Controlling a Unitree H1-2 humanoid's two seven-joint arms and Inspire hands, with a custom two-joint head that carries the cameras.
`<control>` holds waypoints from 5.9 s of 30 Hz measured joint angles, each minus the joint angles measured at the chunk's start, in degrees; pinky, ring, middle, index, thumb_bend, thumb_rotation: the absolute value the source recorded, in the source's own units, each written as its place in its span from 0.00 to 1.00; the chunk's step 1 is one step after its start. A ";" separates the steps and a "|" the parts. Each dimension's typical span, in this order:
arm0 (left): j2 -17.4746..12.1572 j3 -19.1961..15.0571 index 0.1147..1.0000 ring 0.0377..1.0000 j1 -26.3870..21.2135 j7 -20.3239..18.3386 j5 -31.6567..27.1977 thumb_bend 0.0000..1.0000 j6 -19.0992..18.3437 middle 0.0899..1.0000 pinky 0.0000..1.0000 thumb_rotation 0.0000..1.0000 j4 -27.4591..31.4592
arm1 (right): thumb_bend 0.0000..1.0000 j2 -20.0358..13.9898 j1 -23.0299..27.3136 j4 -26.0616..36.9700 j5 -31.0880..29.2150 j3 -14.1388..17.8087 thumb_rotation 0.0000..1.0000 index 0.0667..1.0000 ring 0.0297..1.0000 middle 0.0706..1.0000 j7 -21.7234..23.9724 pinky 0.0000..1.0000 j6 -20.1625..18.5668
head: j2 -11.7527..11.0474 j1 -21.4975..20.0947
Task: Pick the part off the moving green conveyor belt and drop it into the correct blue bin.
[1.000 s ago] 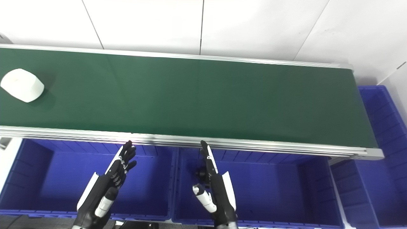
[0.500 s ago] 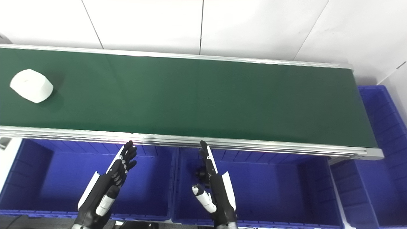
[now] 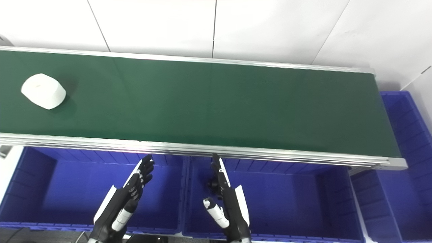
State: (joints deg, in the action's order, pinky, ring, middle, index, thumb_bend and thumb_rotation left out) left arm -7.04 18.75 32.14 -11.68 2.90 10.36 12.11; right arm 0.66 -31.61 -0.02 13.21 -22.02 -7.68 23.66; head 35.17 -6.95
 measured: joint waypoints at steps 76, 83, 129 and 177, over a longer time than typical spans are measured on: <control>-26.93 -4.80 0.82 0.79 -57.21 -9.93 36.07 1.00 12.19 0.80 0.72 0.18 -13.67 | 0.86 -2.77 6.49 -5.73 -6.12 0.53 0.95 1.00 0.98 1.00 2.48 1.00 0.84 | -4.14 12.22; -29.47 0.01 0.82 0.79 -62.55 -12.19 39.82 1.00 14.78 0.81 0.72 0.21 -22.38 | 0.85 -2.78 6.47 -5.78 -6.00 0.61 0.96 1.00 0.98 1.00 2.67 0.99 0.84 | -3.88 12.22; -19.65 16.50 0.43 0.32 -71.92 -7.71 50.24 0.52 8.63 0.37 0.28 0.00 -39.09 | 0.86 -1.33 3.53 -2.43 -5.61 0.17 0.96 1.00 0.97 1.00 4.81 0.97 0.84 | -0.71 10.29; -25.96 0.09 0.44 0.40 -34.14 -32.80 35.50 0.50 -6.39 0.45 0.38 0.00 17.69 | 0.84 -2.20 0.46 15.27 -5.79 0.94 0.95 1.00 0.93 0.99 9.00 0.90 -9.84 | 16.34 17.76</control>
State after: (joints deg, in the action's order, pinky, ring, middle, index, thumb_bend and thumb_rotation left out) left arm -33.00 18.84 -2.00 -44.48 38.41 3.97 29.81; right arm -1.54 -31.15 15.25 7.42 -21.08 1.32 13.83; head 51.50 10.81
